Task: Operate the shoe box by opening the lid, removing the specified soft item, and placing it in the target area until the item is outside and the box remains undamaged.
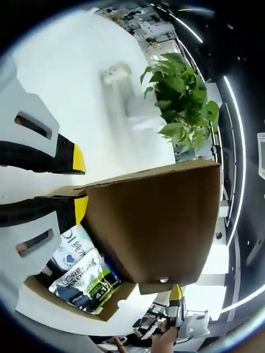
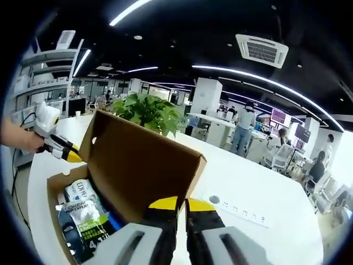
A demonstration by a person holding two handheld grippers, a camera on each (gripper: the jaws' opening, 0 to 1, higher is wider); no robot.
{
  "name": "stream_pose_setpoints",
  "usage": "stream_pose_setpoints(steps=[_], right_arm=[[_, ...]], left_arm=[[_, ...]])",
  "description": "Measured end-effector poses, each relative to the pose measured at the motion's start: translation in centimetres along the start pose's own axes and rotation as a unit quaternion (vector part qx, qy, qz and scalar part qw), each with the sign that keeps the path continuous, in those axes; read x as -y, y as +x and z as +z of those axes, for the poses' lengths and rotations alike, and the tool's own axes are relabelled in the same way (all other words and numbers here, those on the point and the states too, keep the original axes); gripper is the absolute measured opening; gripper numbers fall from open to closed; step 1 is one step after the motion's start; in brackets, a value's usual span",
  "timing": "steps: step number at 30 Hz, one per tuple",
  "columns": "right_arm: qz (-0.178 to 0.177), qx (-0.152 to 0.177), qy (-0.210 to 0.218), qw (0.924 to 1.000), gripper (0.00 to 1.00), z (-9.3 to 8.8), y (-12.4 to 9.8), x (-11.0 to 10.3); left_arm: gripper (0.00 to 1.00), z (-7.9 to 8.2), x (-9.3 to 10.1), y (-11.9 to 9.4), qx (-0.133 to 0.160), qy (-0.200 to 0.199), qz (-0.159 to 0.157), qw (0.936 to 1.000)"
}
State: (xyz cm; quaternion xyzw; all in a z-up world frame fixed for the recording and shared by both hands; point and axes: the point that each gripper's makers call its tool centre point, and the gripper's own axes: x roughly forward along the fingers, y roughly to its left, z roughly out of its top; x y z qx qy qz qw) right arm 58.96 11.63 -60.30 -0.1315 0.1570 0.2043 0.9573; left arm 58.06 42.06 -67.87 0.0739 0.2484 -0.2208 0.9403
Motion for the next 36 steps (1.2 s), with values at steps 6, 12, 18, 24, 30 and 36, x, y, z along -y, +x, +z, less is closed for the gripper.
stream_pose_setpoints(steps=[6,12,18,24,30,36], right_arm=[[0.003,-0.003,0.008,1.0,0.0,-0.1,0.7,0.3],[0.004,-0.007,0.009,0.9999,0.0,-0.3,1.3,0.5],[0.007,-0.014,0.022,0.9996,0.01,-1.2,1.8,0.5],[0.013,-0.019,0.04,0.9989,0.04,-2.4,1.6,-0.3],[0.016,-0.031,0.063,0.9974,0.05,-4.4,1.2,-1.2],[0.022,-0.056,0.096,0.9936,0.03,-6.9,0.6,-2.4]], left_arm=[[0.06,0.3,0.0,0.5,-0.004,0.007,0.0,1.0],[0.02,0.5,0.1,0.8,-0.009,0.028,0.004,0.9996],[0.01,0.5,0.1,0.7,-0.008,0.034,0.003,0.9994],[0.01,0.6,0.1,0.8,-0.011,0.037,0.002,0.9993],[0.0,0.6,0.1,0.9,-0.013,0.041,0.003,0.9991],[0.0,0.7,0.0,1.0,-0.015,0.039,0.002,0.9991]])
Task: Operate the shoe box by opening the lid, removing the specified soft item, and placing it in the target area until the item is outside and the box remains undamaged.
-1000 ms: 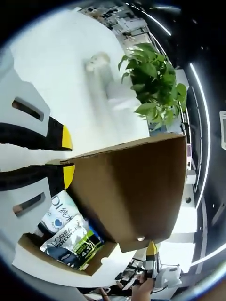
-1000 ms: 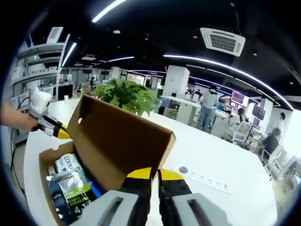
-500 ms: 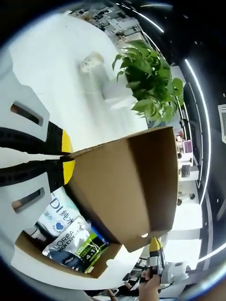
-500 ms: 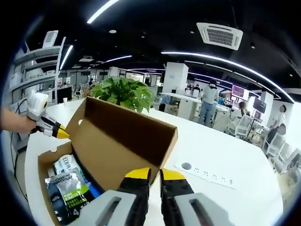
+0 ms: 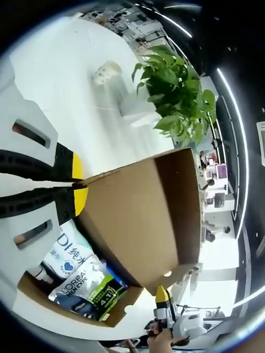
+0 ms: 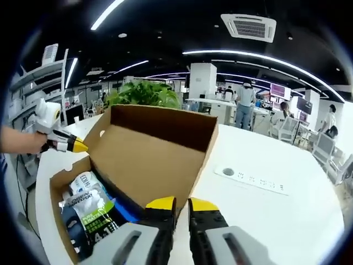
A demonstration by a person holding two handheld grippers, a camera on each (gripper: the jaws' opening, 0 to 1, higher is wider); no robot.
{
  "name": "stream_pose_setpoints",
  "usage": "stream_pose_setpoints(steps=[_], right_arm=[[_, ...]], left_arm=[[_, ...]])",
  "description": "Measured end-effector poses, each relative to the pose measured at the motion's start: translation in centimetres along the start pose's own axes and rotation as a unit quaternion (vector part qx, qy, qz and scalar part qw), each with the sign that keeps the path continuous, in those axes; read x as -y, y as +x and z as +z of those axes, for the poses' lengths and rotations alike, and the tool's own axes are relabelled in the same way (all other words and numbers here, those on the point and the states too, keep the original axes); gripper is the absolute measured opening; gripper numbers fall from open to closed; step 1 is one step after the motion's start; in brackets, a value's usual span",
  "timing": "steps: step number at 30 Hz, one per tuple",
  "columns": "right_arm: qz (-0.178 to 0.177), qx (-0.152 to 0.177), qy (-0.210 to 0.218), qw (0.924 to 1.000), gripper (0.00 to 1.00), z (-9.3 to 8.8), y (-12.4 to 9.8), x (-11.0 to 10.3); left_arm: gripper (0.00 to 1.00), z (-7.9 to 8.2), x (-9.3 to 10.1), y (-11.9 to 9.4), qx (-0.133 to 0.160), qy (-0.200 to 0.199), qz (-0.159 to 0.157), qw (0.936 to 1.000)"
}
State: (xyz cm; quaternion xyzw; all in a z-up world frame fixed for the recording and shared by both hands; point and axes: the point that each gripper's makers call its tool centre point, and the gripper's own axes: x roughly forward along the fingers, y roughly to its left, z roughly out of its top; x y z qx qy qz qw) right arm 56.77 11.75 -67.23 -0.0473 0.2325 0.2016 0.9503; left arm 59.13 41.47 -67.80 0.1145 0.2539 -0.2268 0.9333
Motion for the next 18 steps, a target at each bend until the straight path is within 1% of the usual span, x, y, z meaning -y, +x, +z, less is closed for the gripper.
stream_pose_setpoints(steps=[1,3,7,8,12,18], right_arm=[[0.0,-0.009,0.016,0.9998,0.02,-0.6,0.1,0.1],[-0.002,-0.015,0.034,0.9993,0.01,-1.0,-0.1,0.0],[-0.007,-0.012,0.029,0.9995,0.0,-1.1,0.0,0.1],[-0.006,-0.016,0.054,0.9984,0.0,-1.2,0.1,0.1],[-0.008,-0.016,0.049,0.9986,0.0,-1.1,0.5,0.3],[-0.007,-0.021,0.041,0.9989,0.0,-1.1,0.9,0.5]], left_arm=[[0.0,0.0,0.0,0.0,-0.001,-0.001,0.0,1.0],[0.0,0.1,-0.1,0.1,-0.003,-0.002,0.0,1.0],[0.0,0.2,-0.2,0.4,-0.007,-0.005,0.002,1.0],[0.0,0.2,-0.2,0.5,-0.009,-0.007,0.001,0.9999],[0.0,0.2,-0.1,0.6,-0.014,-0.003,0.002,0.9999],[0.0,0.2,-0.3,1.2,-0.019,-0.008,0.005,0.9998]])
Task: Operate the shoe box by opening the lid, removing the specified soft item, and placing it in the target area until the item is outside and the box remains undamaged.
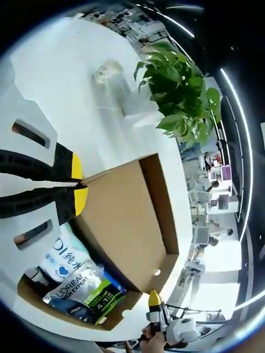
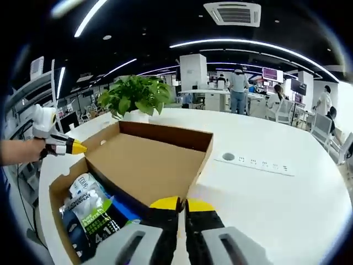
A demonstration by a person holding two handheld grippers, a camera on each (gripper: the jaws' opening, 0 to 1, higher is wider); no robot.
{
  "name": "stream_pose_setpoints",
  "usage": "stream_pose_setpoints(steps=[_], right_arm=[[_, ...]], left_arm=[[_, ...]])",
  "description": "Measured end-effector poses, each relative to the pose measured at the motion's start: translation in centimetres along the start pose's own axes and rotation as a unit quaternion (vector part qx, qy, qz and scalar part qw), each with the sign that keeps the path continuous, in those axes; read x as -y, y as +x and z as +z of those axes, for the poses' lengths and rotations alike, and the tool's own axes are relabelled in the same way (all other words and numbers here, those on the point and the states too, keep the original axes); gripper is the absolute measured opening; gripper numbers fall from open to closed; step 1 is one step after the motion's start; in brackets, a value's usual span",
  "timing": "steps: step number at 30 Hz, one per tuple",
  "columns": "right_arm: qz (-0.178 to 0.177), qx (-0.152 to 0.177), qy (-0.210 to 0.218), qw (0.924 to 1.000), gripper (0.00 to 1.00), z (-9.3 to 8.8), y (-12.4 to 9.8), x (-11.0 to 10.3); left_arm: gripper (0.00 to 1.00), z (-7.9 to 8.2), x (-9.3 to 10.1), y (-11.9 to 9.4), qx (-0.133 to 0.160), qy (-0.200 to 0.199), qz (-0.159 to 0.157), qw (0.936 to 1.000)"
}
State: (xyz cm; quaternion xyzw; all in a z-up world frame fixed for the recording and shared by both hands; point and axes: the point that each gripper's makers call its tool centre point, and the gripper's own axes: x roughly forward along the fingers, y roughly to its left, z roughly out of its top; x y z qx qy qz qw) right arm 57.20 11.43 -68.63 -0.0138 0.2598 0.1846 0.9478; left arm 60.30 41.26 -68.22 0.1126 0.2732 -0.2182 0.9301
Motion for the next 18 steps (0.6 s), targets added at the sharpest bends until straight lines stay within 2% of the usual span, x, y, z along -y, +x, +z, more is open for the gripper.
stream_pose_setpoints(steps=[18], right_arm=[[0.006,-0.015,0.003,0.9999,0.0,-0.13,0.83,0.31]], left_arm=[[0.01,-0.26,-0.15,0.96,-0.027,-0.023,0.009,0.9993]])
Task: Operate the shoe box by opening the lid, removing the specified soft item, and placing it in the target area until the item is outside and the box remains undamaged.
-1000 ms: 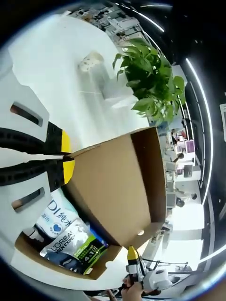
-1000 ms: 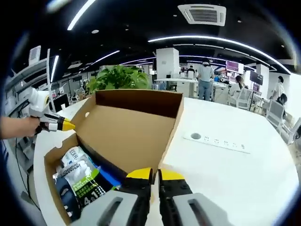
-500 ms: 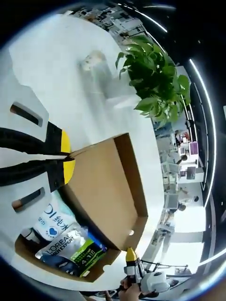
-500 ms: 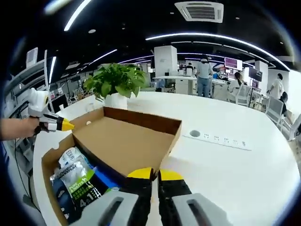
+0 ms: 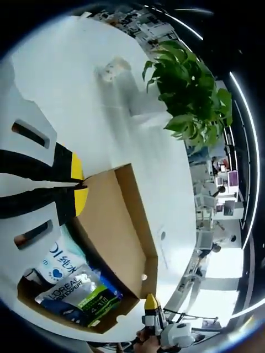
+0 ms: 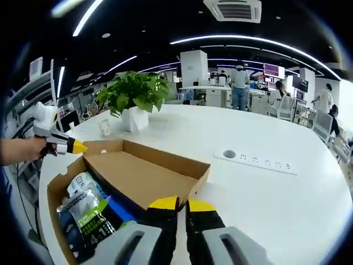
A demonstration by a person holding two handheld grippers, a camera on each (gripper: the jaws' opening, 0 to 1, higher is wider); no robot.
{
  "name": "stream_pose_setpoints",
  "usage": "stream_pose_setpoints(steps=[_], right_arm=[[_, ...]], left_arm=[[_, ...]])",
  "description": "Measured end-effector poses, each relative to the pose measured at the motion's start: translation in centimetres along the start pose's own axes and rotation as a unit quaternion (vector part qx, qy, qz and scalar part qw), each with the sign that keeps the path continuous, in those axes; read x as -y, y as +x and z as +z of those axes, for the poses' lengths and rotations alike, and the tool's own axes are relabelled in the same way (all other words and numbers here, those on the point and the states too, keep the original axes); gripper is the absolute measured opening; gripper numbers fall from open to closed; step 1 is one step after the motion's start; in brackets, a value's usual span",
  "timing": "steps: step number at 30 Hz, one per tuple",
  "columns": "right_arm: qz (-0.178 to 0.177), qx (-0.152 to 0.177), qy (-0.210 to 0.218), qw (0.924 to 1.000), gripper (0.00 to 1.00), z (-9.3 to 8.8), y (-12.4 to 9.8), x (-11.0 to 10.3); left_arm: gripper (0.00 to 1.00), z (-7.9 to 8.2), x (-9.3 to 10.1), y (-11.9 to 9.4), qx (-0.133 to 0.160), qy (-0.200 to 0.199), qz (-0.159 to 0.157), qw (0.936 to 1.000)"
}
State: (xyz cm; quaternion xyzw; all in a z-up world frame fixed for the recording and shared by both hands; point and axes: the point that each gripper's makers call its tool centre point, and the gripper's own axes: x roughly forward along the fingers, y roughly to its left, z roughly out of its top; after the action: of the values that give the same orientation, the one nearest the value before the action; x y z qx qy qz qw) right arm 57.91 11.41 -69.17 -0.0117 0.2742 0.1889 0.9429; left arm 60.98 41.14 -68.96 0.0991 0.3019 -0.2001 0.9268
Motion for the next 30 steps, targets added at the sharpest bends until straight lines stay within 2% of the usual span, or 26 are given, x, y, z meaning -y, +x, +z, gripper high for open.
stream_pose_setpoints(steps=[9,14,17,22,28,30], right_arm=[[0.002,-0.001,-0.004,1.0,0.0,0.0,0.2,0.2],[0.01,-0.013,-0.016,0.9997,0.01,0.0,0.1,0.1],[0.026,-0.018,-0.012,0.9994,0.05,-0.1,0.0,-0.4],[0.032,-0.018,-0.023,0.9991,0.07,-0.1,-1.2,-0.7],[0.041,-0.014,-0.04,0.9983,0.12,-0.2,-2.8,-1.8],[0.045,-0.012,-0.044,0.9979,0.14,-0.2,-3.3,-2.2]], left_arm=[[0.01,0.0,0.0,0.1,-0.002,-0.002,0.003,1.0],[0.02,0.1,0.0,0.0,-0.017,0.001,-0.001,0.9998],[0.03,0.0,0.2,-0.2,-0.026,0.006,-0.003,0.9996],[0.08,1.2,0.3,-1.3,-0.01,0.013,0.001,0.9999],[0.16,1.6,1.0,-2.4,0.0,0.03,0.002,0.9995],[0.16,1.7,1.6,-3.0,0.006,0.037,-0.003,0.9993]])
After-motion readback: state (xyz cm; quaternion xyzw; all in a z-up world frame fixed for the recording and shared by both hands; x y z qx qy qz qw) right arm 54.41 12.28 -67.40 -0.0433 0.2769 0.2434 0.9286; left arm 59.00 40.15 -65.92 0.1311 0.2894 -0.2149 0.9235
